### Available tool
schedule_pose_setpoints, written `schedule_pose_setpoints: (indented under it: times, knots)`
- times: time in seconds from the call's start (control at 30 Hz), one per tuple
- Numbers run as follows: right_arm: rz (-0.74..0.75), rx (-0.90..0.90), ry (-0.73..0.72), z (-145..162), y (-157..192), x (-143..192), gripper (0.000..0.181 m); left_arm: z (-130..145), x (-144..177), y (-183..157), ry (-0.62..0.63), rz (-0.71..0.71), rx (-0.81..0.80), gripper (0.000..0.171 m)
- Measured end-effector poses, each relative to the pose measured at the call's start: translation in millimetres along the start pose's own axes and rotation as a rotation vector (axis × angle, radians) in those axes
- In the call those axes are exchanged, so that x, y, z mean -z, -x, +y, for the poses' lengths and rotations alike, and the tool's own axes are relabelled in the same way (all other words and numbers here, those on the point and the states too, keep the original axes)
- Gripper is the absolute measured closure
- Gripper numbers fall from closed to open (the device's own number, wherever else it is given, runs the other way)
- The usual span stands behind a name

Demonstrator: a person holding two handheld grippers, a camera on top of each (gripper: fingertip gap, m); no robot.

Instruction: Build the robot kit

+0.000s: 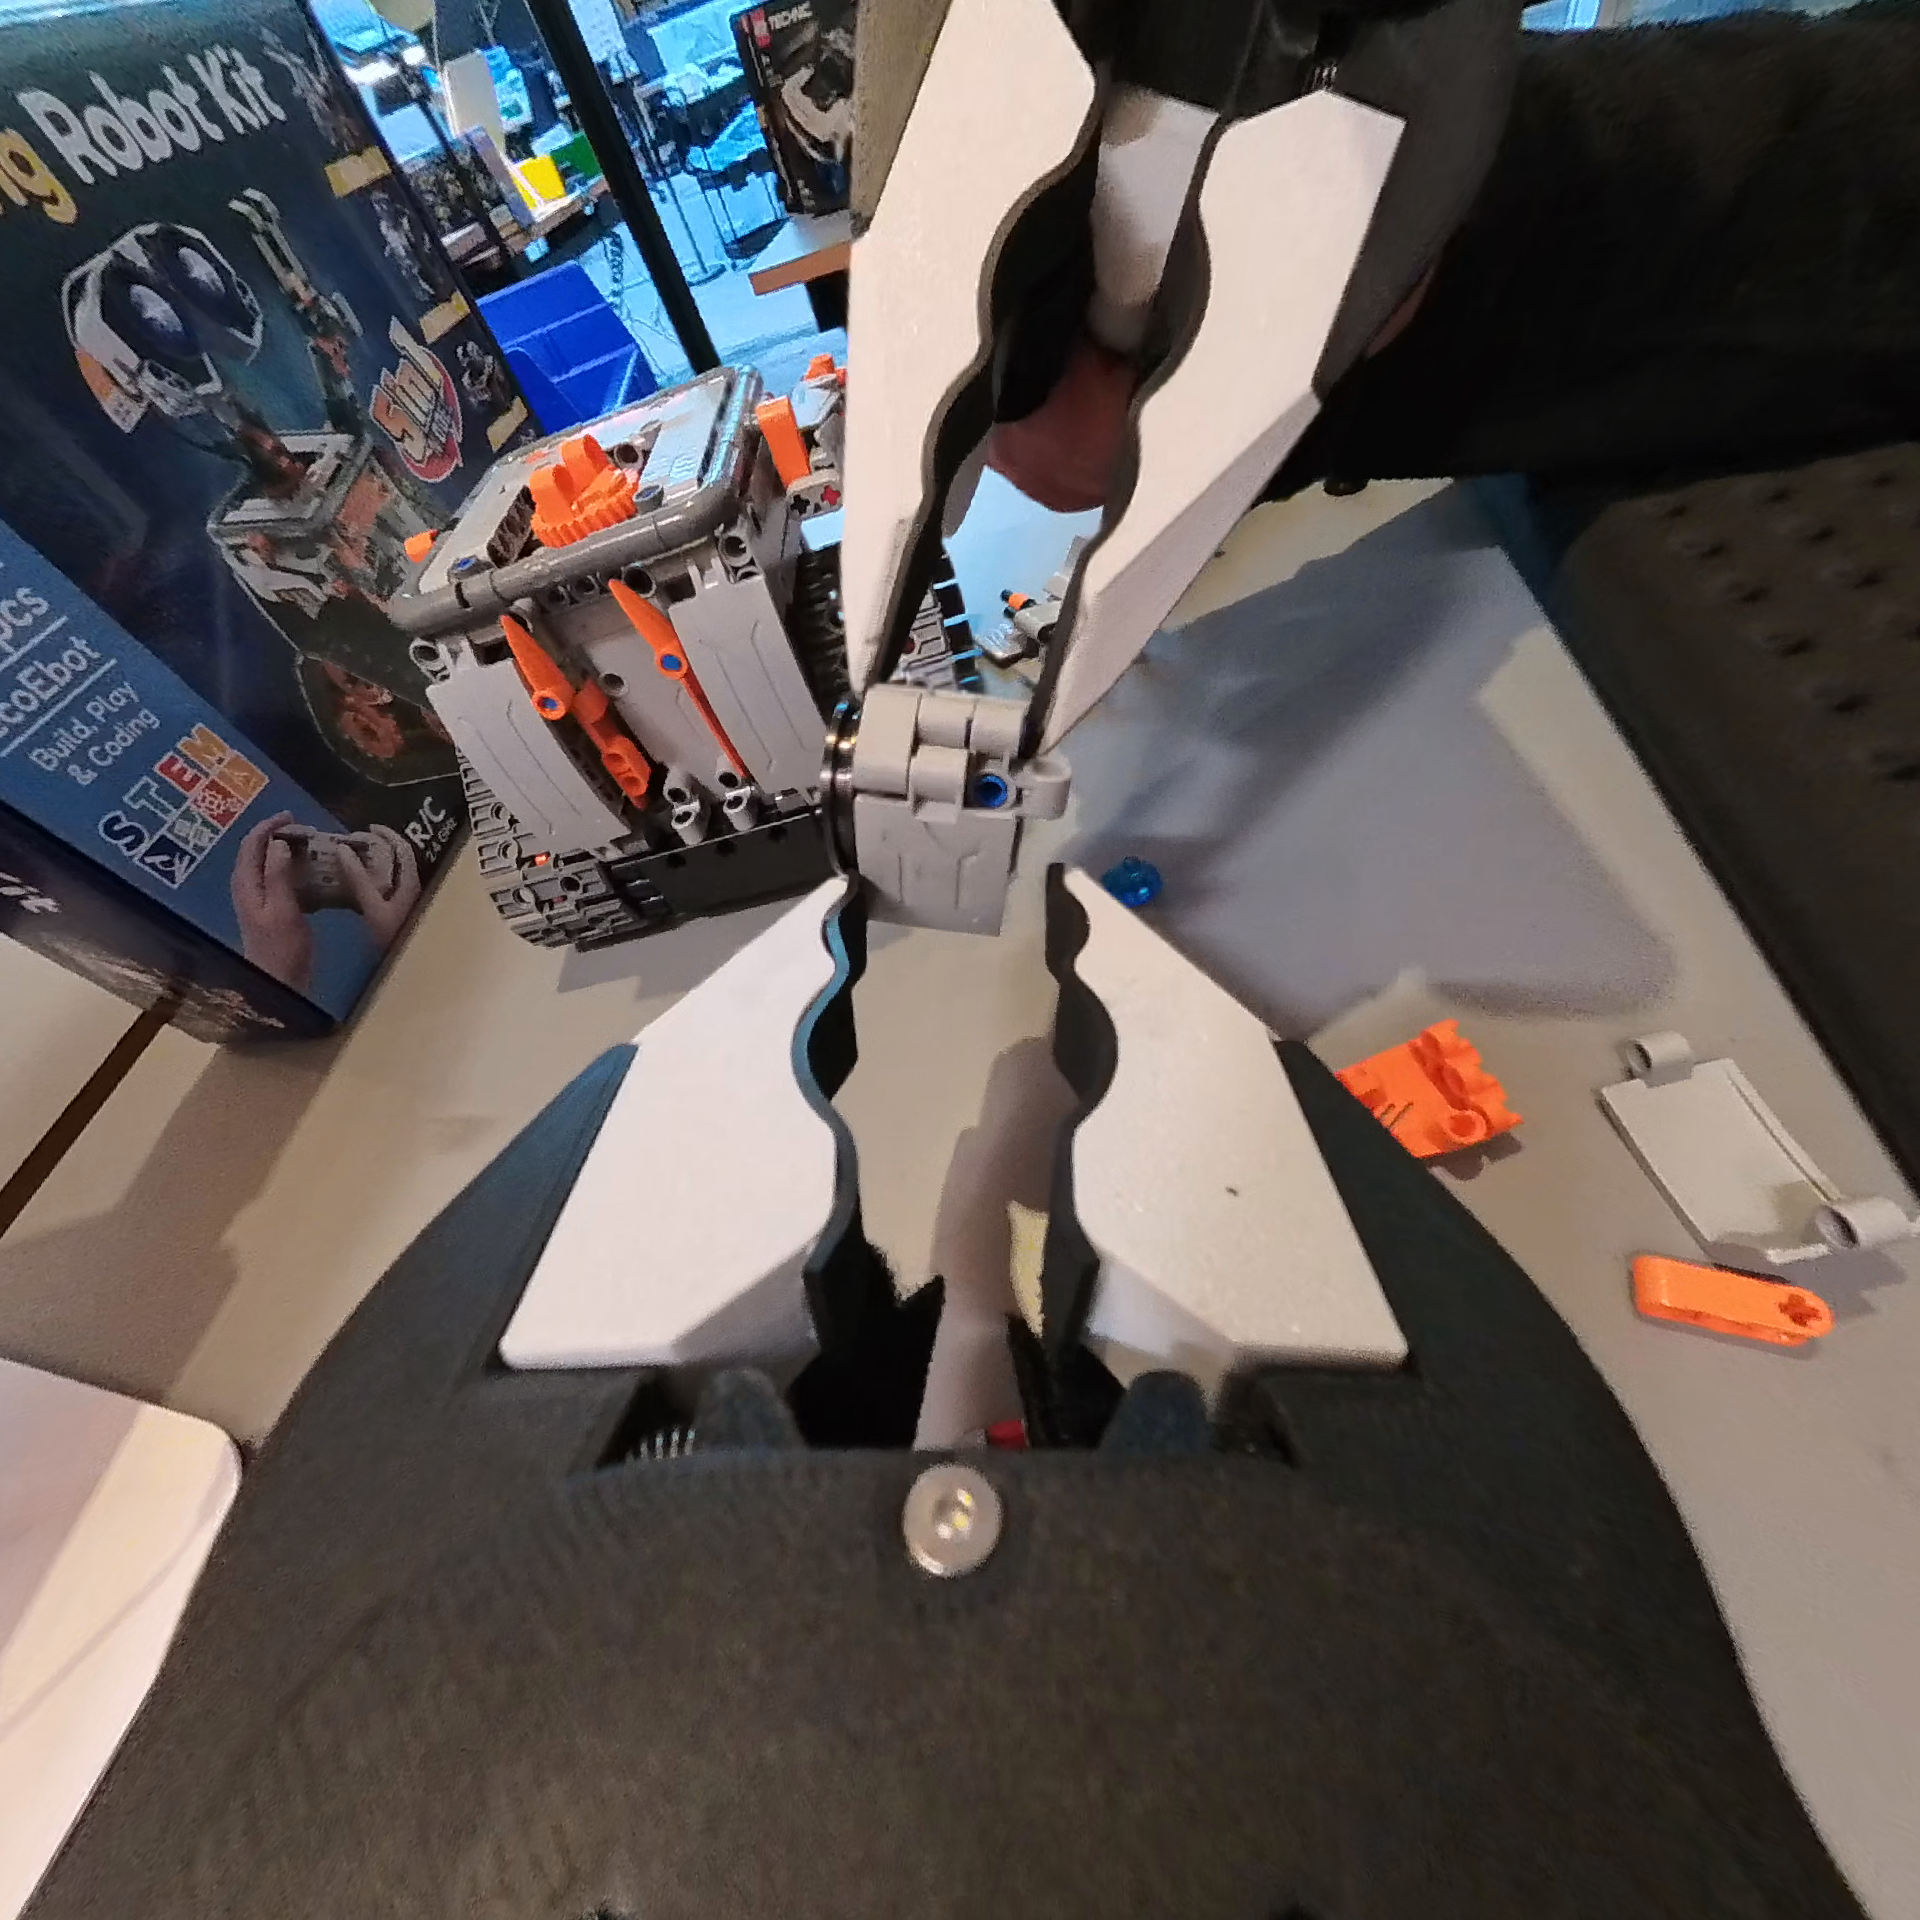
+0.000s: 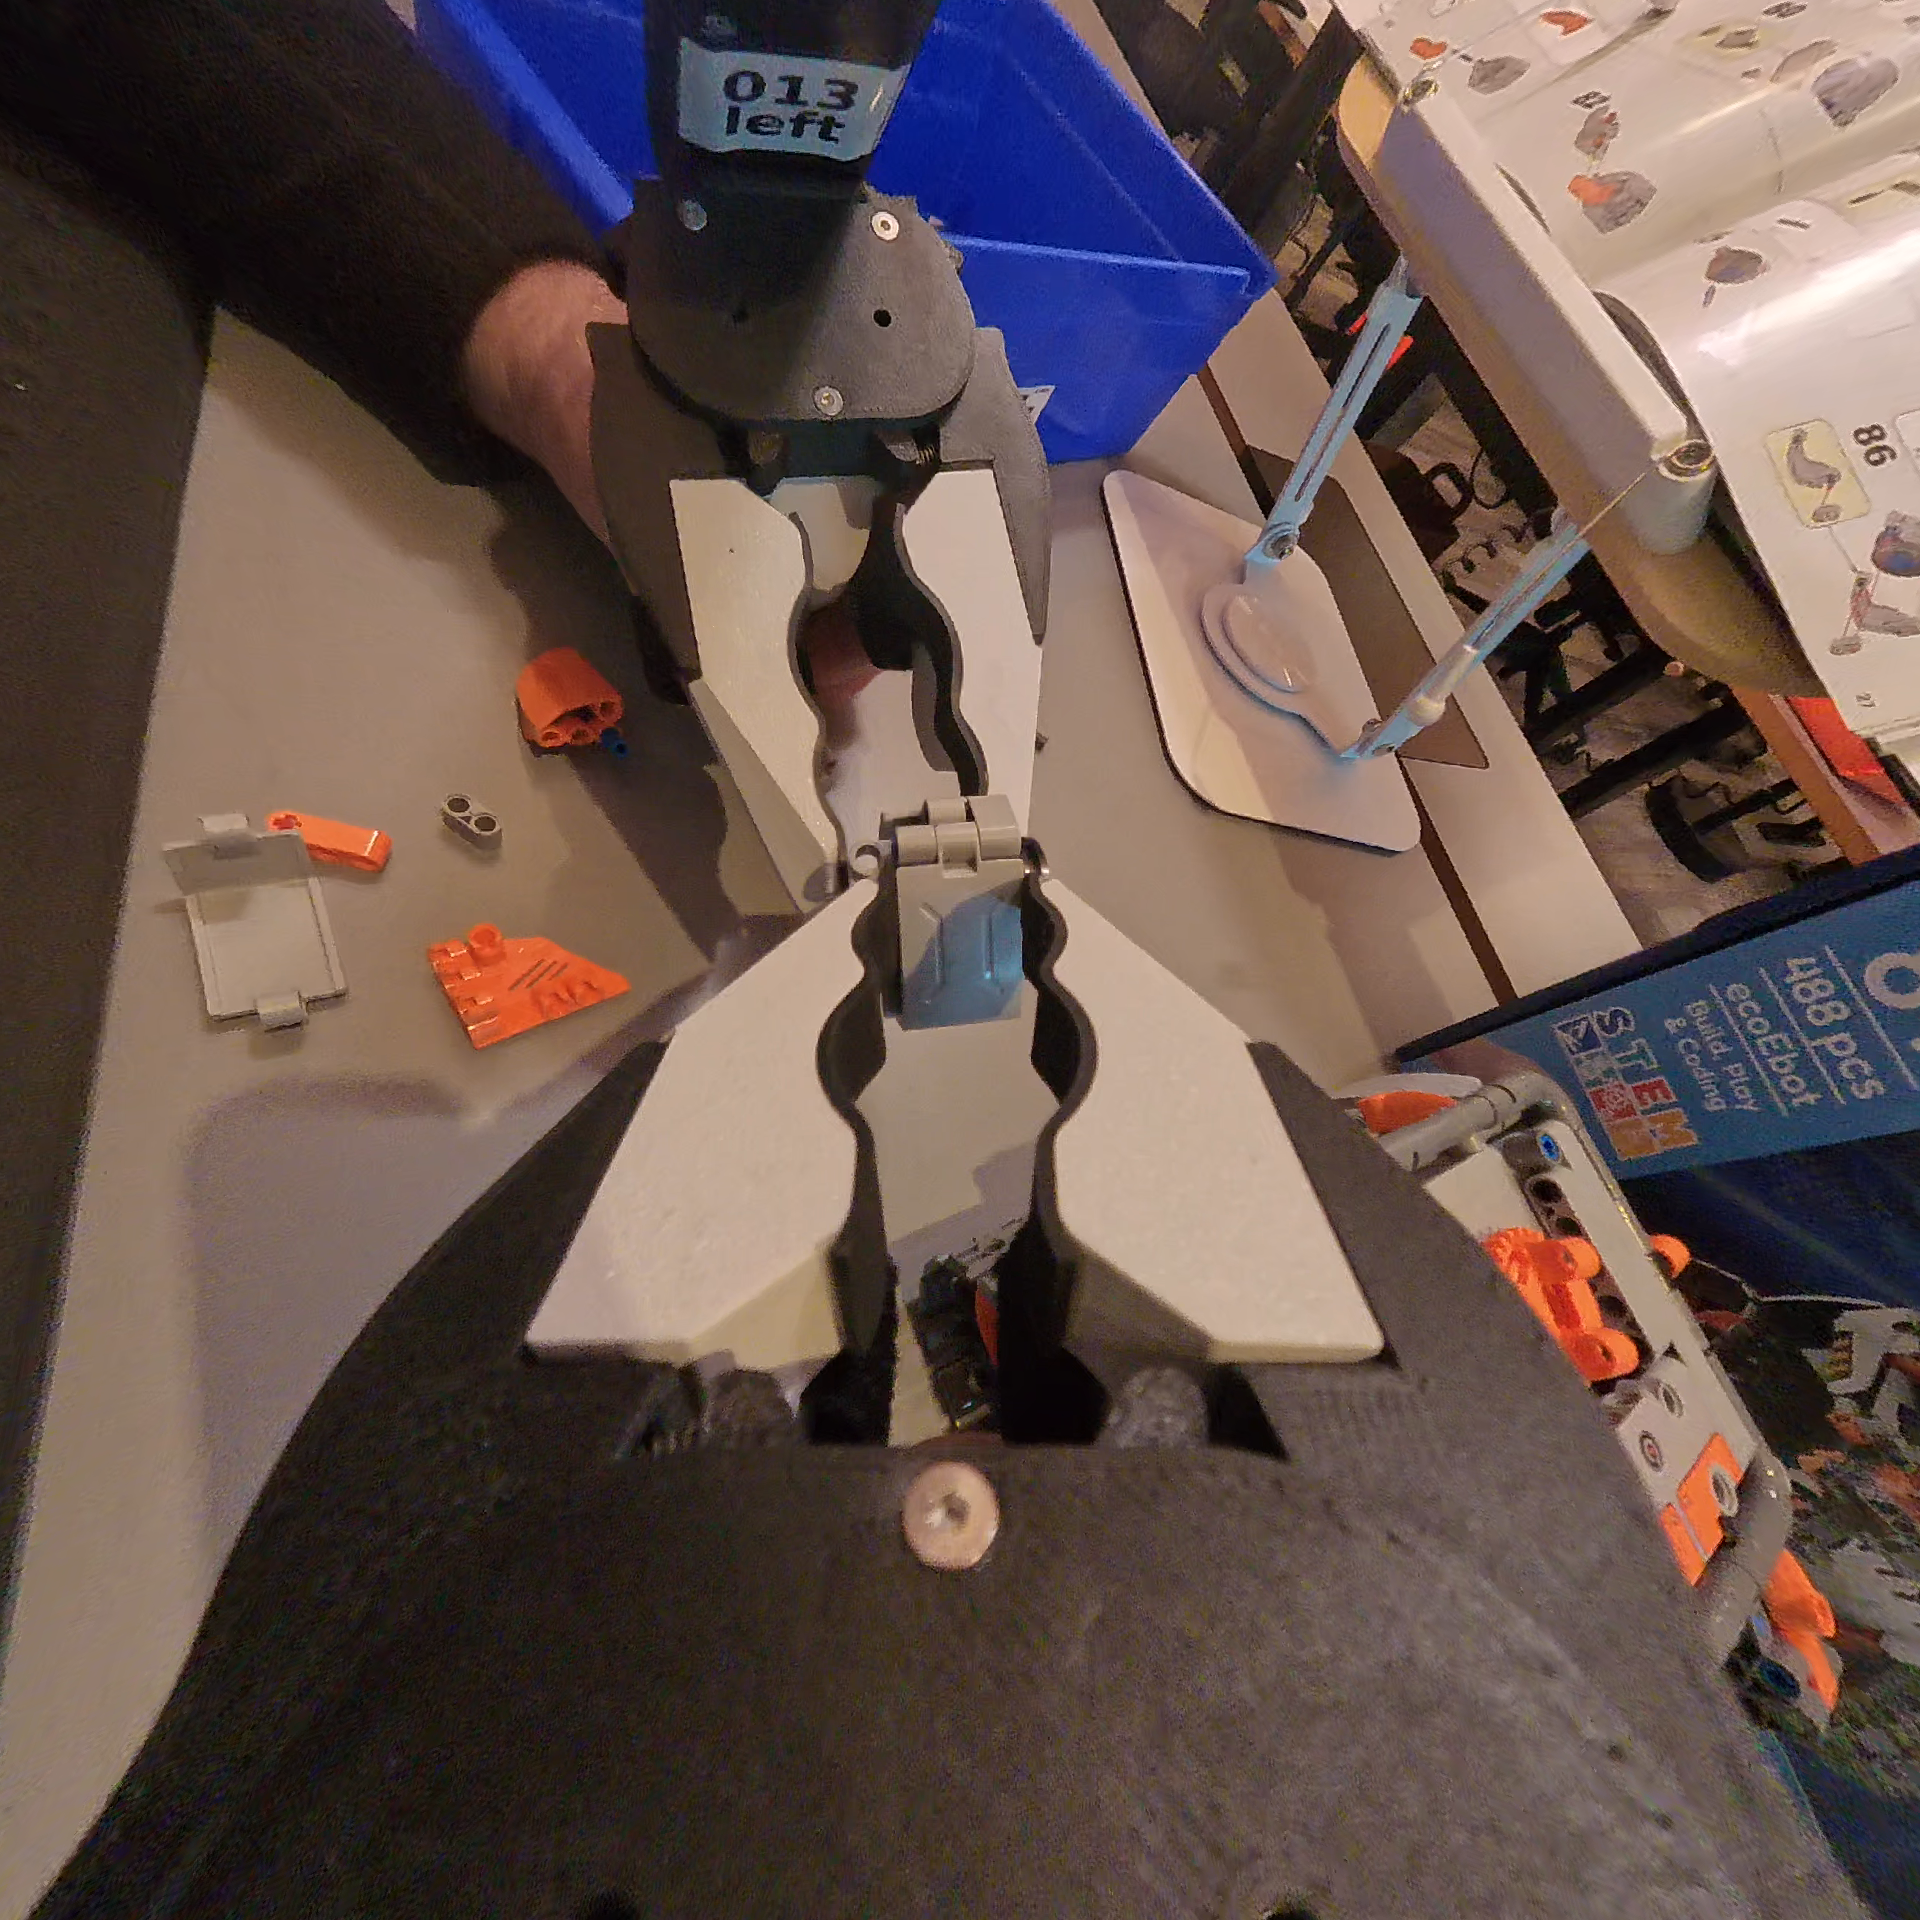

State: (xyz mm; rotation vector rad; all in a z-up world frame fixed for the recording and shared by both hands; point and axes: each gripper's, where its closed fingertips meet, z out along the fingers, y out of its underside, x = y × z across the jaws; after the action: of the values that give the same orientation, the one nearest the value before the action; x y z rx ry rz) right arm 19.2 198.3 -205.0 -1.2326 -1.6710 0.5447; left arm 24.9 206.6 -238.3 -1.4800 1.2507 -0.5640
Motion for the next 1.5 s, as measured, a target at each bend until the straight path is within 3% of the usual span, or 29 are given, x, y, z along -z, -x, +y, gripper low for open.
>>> schedule_pose_setpoints:
  times: [0.03,0.17,0.23,0.4,0.6,0.97,1.17,1.3,1.5]
  knots:
    - [-0.006,-0.005,-0.002,0,1,0,0.16,1,0,2,0.003,-0.011,0.002,0.148]
    - [-0.026,-0.149,-0.087,-9,-6,2,0.159,-7,3,6,-0.049,0.021,0.103,0.148]
    - [-0.009,-0.216,-0.147,-15,-16,9,0.15,-19,7,9,-0.116,0.06,0.231,0.148]
    - [0.001,-0.369,-0.256,-22,-36,26,0.152,-42,19,22,-0.268,0.149,0.514,0.148]
    - [0.005,-0.345,-0.261,-26,-34,28,0.151,-55,19,20,-0.343,0.285,0.709,0.148]
    - [-0.042,-0.381,-0.283,-31,-28,25,0.15,-66,20,14,-0.404,0.357,0.692,0.148]
    - [0.001,-0.32,-0.227,-27,-30,26,0.153,-60,18,18,-0.374,0.277,0.594,0.147]
    - [0.045,-0.277,-0.18,-23,-34,31,0.153,-65,24,27,-0.396,0.212,0.542,0.131]
    - [0.087,-0.166,-0.116,-26,-27,28,0.153,-68,21,25,-0.375,0.192,0.495,0.135]
